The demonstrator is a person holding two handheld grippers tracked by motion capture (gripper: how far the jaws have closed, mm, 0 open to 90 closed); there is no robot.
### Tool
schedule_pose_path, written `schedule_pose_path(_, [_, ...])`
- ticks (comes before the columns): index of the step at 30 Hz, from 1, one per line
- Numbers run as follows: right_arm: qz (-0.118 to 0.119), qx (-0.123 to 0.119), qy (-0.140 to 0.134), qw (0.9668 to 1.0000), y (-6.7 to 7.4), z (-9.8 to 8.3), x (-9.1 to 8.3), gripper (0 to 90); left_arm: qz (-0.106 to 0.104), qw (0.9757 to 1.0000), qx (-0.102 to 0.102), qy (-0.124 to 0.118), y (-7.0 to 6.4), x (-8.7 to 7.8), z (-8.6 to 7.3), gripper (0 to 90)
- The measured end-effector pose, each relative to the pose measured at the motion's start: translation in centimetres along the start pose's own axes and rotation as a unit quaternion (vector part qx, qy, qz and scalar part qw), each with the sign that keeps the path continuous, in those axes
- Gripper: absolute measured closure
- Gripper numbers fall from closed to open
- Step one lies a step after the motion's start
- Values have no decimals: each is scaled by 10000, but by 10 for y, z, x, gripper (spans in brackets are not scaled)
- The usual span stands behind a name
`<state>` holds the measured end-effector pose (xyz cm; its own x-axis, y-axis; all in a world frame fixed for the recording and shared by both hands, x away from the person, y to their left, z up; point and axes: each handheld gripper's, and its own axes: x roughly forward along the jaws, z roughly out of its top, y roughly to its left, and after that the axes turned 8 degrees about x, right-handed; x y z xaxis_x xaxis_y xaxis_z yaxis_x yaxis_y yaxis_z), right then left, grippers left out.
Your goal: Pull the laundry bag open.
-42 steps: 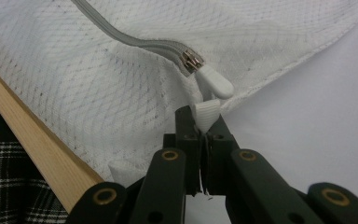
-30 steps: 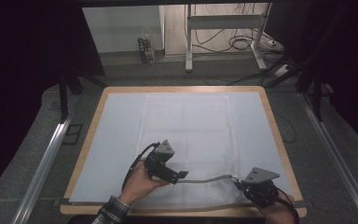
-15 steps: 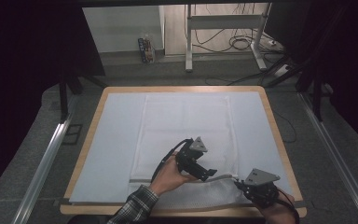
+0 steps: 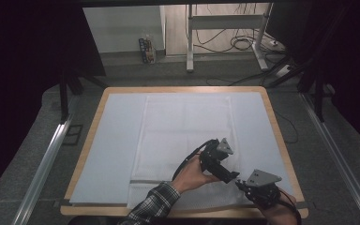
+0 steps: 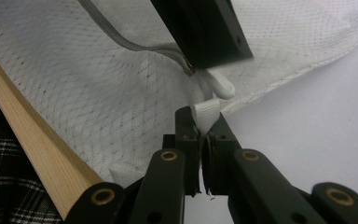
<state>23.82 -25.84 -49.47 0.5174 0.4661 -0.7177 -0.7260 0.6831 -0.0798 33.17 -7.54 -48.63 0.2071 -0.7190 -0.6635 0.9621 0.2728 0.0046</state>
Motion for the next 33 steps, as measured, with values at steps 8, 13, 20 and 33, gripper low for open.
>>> schedule_pose_path(8, [0,-1,4,10000,0,0,0,850,98,9998,91,174,-3,6,1,75])
schedule_pose_path(13, [-17,16,6,10000,-1,0,0,850,228,9997,-3,103,4,-2,-4,79])
schedule_pose_path(20, [-50,25,38,10000,-1,0,0,850,406,9990,-137,83,11,-22,-17,95])
schedule_pose_path(33, [-177,-157,-10,9997,1,0,-1,848,-337,9991,-179,-174,7,-45,-34,448])
